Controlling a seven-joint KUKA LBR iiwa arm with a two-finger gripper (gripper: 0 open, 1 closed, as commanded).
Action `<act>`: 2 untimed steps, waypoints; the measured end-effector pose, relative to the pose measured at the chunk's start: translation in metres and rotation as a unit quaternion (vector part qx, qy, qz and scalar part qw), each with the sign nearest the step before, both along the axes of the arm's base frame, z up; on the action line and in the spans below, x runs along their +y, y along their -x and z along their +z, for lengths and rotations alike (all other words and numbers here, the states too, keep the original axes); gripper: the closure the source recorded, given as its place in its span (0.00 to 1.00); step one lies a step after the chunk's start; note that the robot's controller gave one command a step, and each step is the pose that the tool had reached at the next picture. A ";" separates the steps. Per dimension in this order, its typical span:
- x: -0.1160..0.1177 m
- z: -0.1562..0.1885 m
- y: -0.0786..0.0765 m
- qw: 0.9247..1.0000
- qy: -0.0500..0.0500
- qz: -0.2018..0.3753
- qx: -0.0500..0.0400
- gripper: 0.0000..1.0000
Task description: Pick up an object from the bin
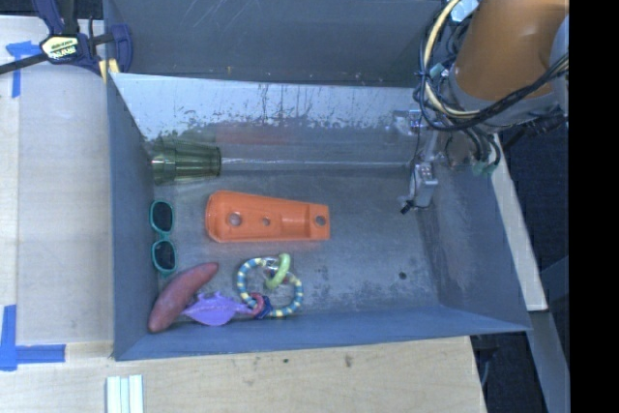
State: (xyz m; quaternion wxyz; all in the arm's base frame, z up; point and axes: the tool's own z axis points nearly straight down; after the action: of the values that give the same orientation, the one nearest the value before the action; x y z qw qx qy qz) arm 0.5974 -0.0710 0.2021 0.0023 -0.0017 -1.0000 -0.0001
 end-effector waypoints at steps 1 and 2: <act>0.000 0.005 -0.001 1.000 0.000 0.001 -0.004 0.00; 0.017 -0.032 -0.007 0.999 0.001 0.038 -0.006 0.00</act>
Offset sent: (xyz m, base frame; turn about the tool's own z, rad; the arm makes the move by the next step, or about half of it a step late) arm 0.0134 0.0589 -0.1221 -0.2397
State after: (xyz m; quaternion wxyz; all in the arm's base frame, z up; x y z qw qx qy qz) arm 0.6042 -0.0537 0.1698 -0.0038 0.0359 -0.9993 0.0008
